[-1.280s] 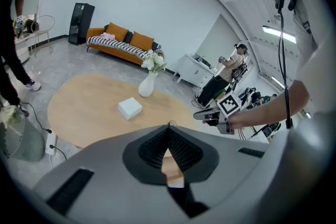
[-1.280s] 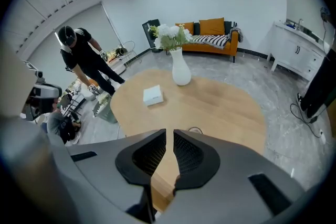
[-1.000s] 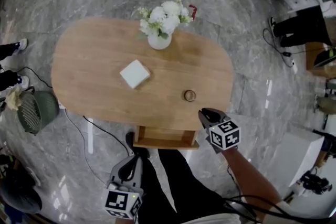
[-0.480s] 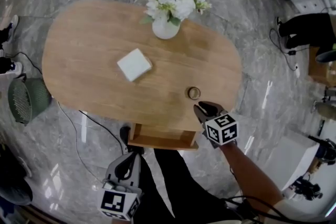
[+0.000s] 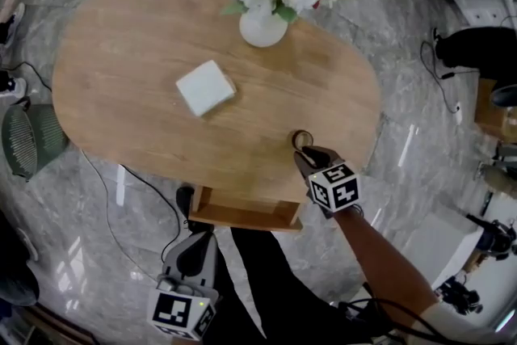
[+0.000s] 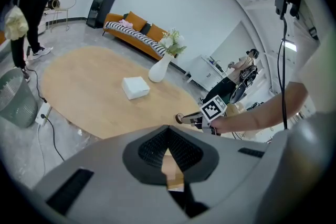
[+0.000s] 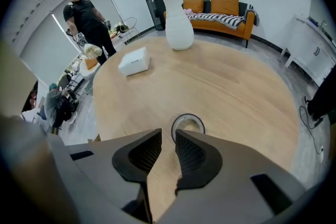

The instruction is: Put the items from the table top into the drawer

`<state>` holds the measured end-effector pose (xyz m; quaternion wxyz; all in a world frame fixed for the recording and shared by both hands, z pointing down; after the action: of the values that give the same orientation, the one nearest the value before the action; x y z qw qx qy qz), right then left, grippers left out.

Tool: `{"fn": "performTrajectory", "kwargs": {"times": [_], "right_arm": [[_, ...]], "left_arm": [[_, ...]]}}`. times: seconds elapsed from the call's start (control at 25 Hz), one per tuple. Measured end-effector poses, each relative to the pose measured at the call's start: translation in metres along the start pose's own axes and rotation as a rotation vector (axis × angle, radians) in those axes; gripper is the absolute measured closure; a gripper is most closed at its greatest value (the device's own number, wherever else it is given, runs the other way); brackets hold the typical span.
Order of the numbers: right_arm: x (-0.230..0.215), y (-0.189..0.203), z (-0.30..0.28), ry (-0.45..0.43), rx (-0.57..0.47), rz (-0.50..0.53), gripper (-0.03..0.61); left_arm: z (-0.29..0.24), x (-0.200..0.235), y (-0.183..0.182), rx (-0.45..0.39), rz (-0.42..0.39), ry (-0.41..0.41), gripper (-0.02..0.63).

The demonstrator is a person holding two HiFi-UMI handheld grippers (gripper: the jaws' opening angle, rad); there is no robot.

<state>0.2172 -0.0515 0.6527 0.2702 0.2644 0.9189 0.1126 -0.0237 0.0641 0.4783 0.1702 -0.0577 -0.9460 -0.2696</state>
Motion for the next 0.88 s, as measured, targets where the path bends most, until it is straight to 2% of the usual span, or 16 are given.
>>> {"fn": "performTrajectory", "kwargs": {"times": [0.28,0.44,0.6,0.88], "right_arm": [[-0.01,0.0,-0.018,0.019,0.055,0.042,0.479],[-0.014,0.003,-0.026,0.054,0.101,0.082,0.48],[-0.013,0.001,-0.025,0.074,0.098,0.076,0.52],[0.002,0.002,-0.02,0.07,0.08,0.081,0.52]], "left_arm": [[-0.007,0.004,0.009,-0.019,0.057,0.002,0.612],[-0.008,0.007,0.017,0.001,0.071,-0.02,0.612],[-0.009,0.007,0.019,-0.008,0.076,-0.011,0.612],[-0.003,0.013,0.024,-0.009,0.075,0.003,0.612]]}}
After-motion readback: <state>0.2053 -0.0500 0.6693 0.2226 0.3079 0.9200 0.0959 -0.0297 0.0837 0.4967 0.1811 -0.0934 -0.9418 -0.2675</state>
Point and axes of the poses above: the fingertips, and each gripper's own axes: z backward along the fingers, x to its left, y out of its underside, the point moved 2 cm from there along z, backward along the fingers, and after that the axes turned 14 degrees about -y, right-handed, at the moved point
